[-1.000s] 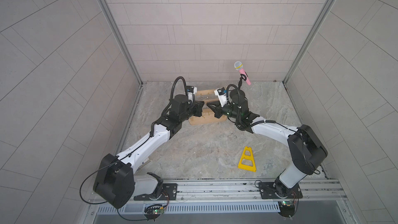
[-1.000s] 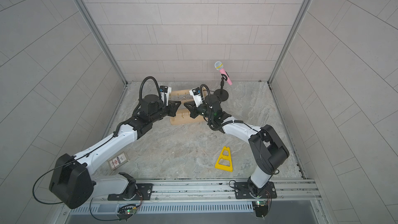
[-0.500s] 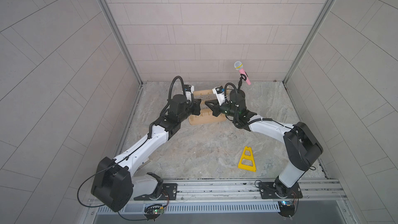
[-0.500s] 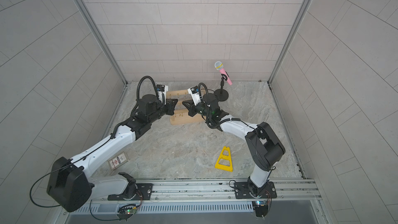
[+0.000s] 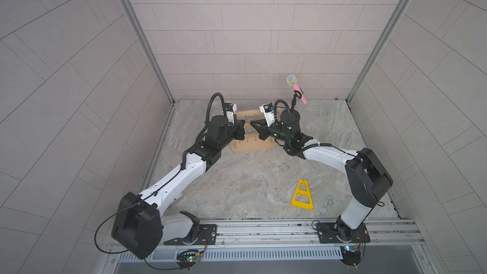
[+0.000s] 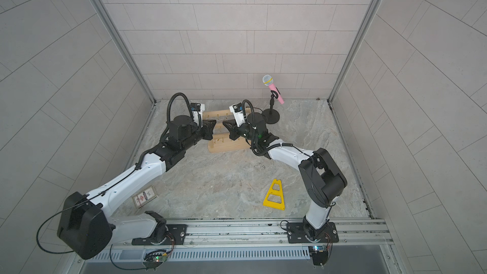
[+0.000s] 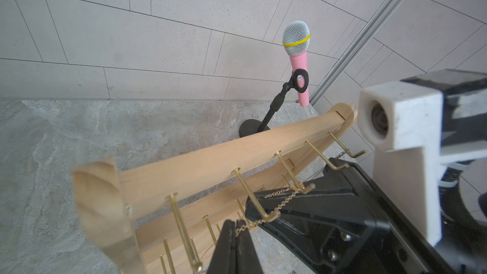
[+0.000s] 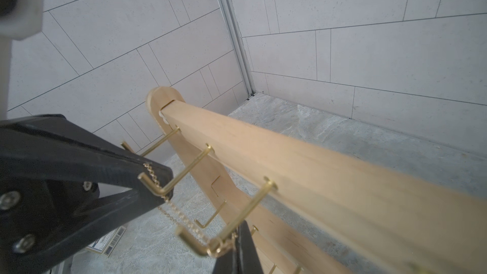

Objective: Hang the necklace on the jewelry display stand
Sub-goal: Hang the necklace on the stand.

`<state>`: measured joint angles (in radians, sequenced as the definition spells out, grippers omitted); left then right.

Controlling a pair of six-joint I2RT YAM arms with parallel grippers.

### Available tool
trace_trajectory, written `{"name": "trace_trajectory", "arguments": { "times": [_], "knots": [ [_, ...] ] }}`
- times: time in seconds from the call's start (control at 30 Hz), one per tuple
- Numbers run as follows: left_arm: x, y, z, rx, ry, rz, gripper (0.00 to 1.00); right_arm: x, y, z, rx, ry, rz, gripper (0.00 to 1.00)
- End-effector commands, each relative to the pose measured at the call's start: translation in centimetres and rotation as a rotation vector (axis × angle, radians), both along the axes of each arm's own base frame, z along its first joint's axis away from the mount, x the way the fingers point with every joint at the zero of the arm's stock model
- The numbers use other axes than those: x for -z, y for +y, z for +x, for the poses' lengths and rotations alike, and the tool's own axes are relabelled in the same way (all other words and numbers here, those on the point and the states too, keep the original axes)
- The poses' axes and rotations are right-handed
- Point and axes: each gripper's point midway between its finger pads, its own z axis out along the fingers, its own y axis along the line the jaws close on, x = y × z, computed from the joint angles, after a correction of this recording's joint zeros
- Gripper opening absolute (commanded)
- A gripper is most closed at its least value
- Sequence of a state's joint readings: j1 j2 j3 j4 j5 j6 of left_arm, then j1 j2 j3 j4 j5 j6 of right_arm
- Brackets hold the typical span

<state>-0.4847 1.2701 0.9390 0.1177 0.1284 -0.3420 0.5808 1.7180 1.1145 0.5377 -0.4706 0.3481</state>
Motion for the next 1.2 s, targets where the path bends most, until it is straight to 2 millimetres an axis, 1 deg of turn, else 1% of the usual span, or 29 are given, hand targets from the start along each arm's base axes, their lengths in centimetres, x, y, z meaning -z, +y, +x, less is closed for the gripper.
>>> {"name": "trace_trajectory", "arguments": {
  "times": [0.0,0.13,0.33,0.47,0.6,0.87,1.03,1.17],
  "knots": [
    [-1.9,-0.7,0.5,0.018,-0.055,-0.016,0.05,-1.2,0.3,0.4,0.006,-0.040,0.027,0.00],
    [-1.8,-1.1,0.2,0.046,-0.047,-0.027,0.05,-1.1,0.1,0.2,0.006,-0.039,0.021,0.00],
    [-2.0,-2.0,-0.9,0.085,-0.028,-0.026,0.05,-1.0,-0.3,-0.2,0.009,-0.038,-0.002,0.00],
    [-1.0,-2.3,-1.3,0.093,0.003,-0.001,0.05,-0.7,-0.7,-0.5,0.018,-0.033,-0.029,0.00],
    [0.2,-2.3,-1.1,0.078,0.034,0.015,0.05,-0.3,-1.4,-0.8,0.040,-0.031,-0.054,0.00],
    [1.7,-2.6,-0.9,0.065,0.076,0.017,0.06,-0.3,-2.2,-1.4,0.051,-0.034,-0.083,0.00],
    [2.9,-2.8,-0.7,0.054,0.111,0.024,0.07,-0.1,-2.7,-1.6,0.065,-0.029,-0.100,0.00],
    [3.3,-3.0,-0.5,0.042,0.119,0.033,0.08,0.4,-3.0,-1.5,0.080,-0.020,-0.122,0.00]
  ]
}}
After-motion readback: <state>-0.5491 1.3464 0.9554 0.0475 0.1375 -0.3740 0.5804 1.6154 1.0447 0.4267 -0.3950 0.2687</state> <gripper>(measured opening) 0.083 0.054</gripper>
